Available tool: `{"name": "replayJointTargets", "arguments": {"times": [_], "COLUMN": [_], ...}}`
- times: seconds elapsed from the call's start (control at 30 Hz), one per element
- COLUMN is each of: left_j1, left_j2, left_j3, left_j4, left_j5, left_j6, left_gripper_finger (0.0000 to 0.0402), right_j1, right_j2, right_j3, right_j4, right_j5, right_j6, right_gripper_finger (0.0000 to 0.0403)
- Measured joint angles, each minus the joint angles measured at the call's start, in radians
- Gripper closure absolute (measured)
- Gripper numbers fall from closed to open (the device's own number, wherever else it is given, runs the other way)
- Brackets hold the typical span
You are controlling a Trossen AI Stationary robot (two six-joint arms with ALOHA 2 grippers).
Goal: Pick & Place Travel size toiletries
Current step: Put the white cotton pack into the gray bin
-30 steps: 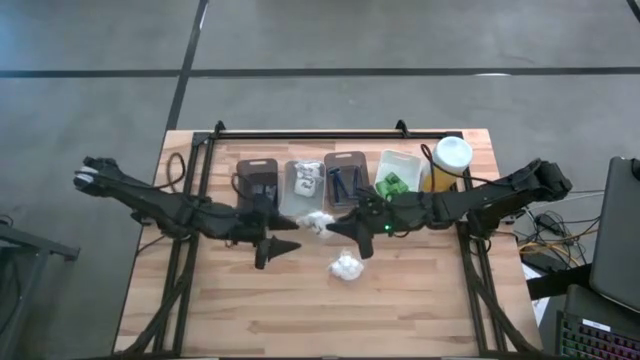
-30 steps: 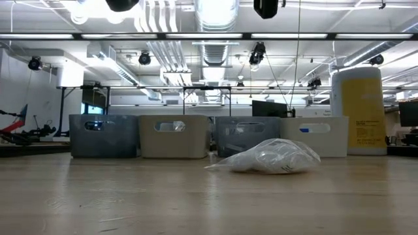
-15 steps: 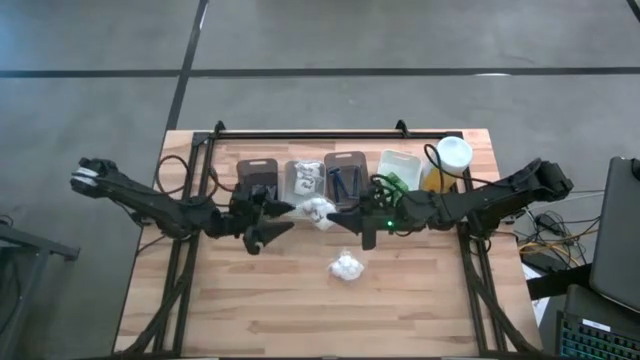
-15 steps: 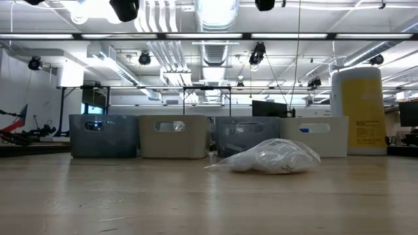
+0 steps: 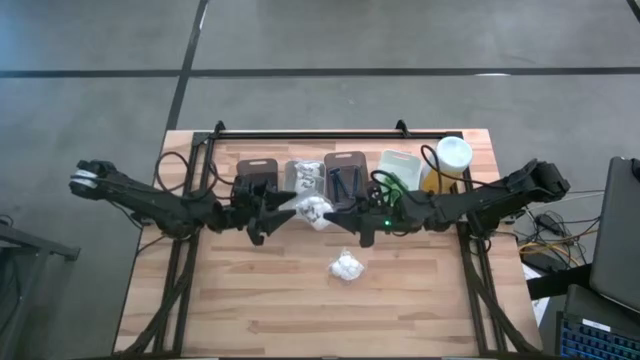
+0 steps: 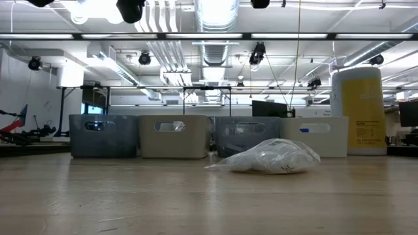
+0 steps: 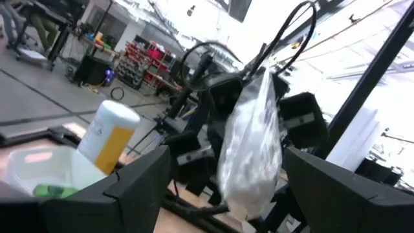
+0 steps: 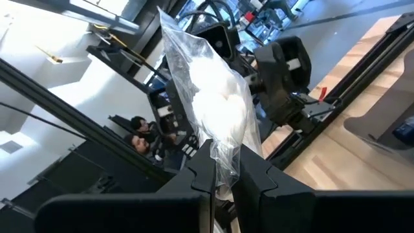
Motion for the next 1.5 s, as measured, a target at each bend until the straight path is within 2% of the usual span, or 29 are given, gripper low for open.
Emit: {"name": "replayJointTargets", "arguments": {"times": [0.17,0.3,0.73,1.07,1.2,1.5], "left_j1": [0.006,0.006,0.008,0.01,0.01,0.01], "left_j2": [0.0,0.008,0.022,0.022,0.022,0.019], "left_j3": [0.015,0.017,0.018,0.018,0.018,0.018], "left_j4": [0.001,0.0,0.009,0.004,-0.029,-0.141], "left_j5": [0.015,0.035,0.042,0.042,0.036,0.031], "left_j6": [0.015,0.014,0.019,0.03,0.044,0.038], "left_gripper_finger": [0.0096,0.0119,0.0277,0.036,0.0393,0.0397], "right_j1": [0.0,-0.006,-0.012,-0.011,-0.011,-0.011], "right_j2": [0.005,0.005,0.012,0.011,0.011,-0.001], "right_j3": [0.0,0.0,0.0,0.0,0.0,0.0], "right_j4": [-0.002,-0.002,-0.016,-0.065,-0.111,-0.181], "right_j5": [0.0,0.001,0.004,0.009,0.004,0.003], "right_j6": [0.003,0.003,0.013,0.022,0.086,0.089], "right_gripper_finger": [0.038,0.038,0.038,0.0375,0.034,0.0199]}}
